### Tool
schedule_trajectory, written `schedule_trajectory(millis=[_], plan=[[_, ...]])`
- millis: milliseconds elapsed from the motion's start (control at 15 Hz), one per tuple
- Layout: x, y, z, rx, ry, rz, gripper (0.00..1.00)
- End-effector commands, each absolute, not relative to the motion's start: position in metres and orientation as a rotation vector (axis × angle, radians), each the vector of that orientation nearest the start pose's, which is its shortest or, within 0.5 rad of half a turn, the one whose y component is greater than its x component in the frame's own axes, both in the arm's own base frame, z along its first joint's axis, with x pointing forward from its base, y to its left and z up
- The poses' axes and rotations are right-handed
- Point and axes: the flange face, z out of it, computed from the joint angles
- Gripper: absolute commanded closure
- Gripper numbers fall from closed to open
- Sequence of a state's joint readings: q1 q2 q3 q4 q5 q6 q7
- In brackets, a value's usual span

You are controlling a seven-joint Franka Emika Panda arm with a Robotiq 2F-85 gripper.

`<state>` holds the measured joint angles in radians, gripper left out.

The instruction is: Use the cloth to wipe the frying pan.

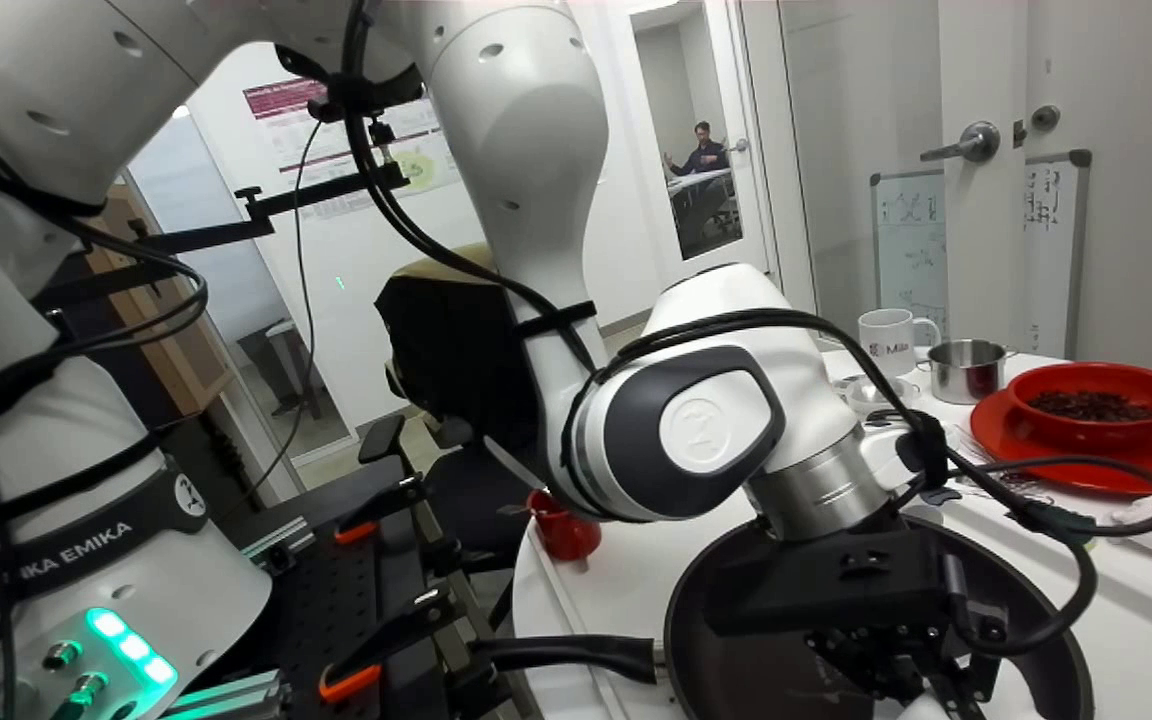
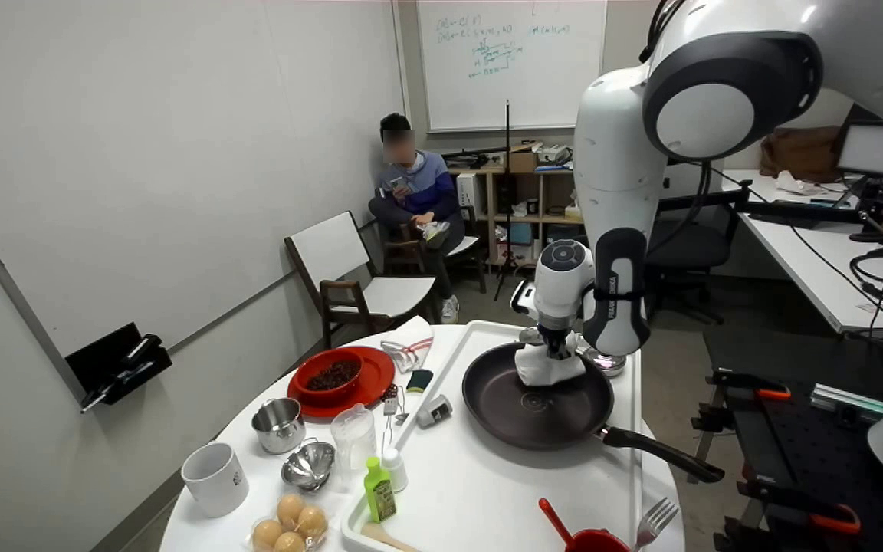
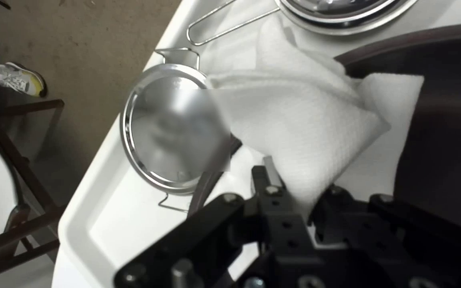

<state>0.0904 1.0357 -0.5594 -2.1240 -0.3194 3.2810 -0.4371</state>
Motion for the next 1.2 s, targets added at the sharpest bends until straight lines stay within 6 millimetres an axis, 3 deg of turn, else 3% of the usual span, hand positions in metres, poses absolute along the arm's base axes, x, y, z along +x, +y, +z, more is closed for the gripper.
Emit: schedule_trajectory(millis=[0,667,1133], plan=[[0.485,-0.242,-0.005,-3.492,-0.931,0.077,0.92],[0.534,-0.218,0.005,-3.532,-0.737,-0.103,0.92],[0.538,-0.199,-0.001,-3.52,-0.784,-0.13,0.92]])
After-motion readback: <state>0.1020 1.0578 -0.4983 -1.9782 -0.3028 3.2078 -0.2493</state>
